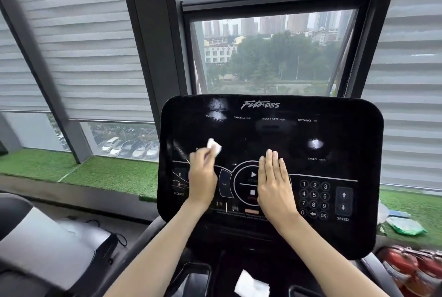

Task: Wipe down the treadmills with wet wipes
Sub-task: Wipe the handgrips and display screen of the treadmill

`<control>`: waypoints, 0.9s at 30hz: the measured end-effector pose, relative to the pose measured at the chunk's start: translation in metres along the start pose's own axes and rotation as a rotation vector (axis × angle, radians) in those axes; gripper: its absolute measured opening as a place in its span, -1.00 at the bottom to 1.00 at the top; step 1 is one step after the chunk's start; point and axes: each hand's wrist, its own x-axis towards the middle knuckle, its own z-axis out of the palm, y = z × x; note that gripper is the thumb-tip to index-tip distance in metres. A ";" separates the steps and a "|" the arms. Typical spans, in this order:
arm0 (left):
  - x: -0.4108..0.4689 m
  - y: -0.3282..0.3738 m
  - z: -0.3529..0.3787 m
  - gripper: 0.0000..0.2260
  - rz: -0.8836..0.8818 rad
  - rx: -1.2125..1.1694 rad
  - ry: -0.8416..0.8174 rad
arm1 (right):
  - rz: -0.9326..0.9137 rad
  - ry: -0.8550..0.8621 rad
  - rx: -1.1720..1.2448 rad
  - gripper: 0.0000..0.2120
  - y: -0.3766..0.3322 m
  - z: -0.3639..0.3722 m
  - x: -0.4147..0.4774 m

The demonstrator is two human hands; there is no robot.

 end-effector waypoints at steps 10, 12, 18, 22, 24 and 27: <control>-0.003 -0.021 -0.009 -0.46 -0.222 0.038 0.085 | -0.009 0.040 0.071 -0.35 -0.001 0.001 -0.001; -0.011 -0.013 -0.004 -0.45 0.073 0.061 -0.023 | -0.011 0.041 0.089 -0.35 -0.001 0.001 -0.001; 0.043 -0.057 -0.029 -0.53 -0.116 0.007 0.016 | -0.005 0.045 0.096 -0.46 0.001 0.004 -0.004; 0.079 -0.044 -0.023 -0.48 -0.344 -0.006 0.157 | 0.016 0.046 0.120 -0.44 -0.001 0.005 -0.003; 0.081 -0.024 -0.014 -0.48 -0.374 -0.035 0.190 | 0.019 0.065 0.123 -0.44 -0.001 0.007 -0.002; 0.058 0.003 -0.007 -0.48 -0.058 -0.040 0.052 | 0.022 0.094 0.126 -0.48 -0.002 0.007 -0.002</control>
